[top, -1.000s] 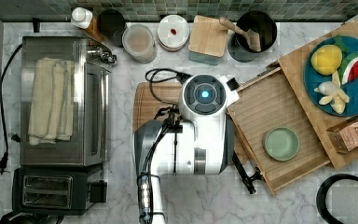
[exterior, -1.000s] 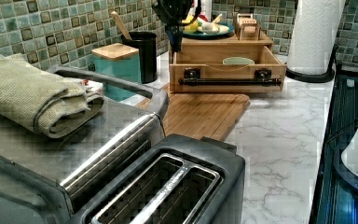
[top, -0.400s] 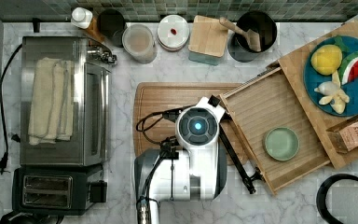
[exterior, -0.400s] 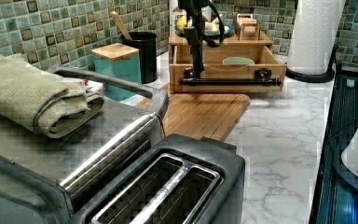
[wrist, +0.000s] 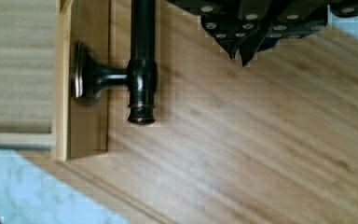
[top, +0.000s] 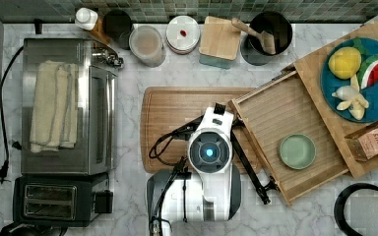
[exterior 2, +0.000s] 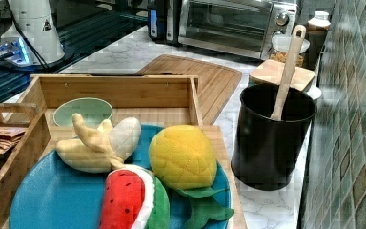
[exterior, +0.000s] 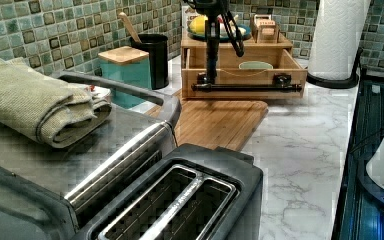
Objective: Close the drawer.
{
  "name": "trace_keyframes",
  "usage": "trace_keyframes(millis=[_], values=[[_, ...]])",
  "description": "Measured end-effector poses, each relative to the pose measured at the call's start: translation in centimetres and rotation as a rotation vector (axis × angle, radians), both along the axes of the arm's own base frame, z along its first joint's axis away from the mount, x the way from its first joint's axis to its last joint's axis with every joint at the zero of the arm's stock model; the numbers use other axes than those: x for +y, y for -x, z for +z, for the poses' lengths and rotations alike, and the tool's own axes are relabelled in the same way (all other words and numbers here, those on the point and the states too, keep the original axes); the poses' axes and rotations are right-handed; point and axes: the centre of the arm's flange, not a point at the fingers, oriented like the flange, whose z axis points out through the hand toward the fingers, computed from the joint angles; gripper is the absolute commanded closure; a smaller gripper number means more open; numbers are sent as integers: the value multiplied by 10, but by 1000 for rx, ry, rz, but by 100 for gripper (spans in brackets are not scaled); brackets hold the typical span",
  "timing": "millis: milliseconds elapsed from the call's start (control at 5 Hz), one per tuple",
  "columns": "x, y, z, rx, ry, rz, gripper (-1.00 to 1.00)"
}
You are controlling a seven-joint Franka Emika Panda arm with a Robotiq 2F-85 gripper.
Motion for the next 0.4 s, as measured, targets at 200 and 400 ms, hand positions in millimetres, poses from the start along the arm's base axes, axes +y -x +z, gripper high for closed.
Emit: trace_keyframes(millis=[200, 400], values=[[-4, 10, -7, -29, 40, 36, 100], [-4, 22, -24, -12, 58, 61, 100]])
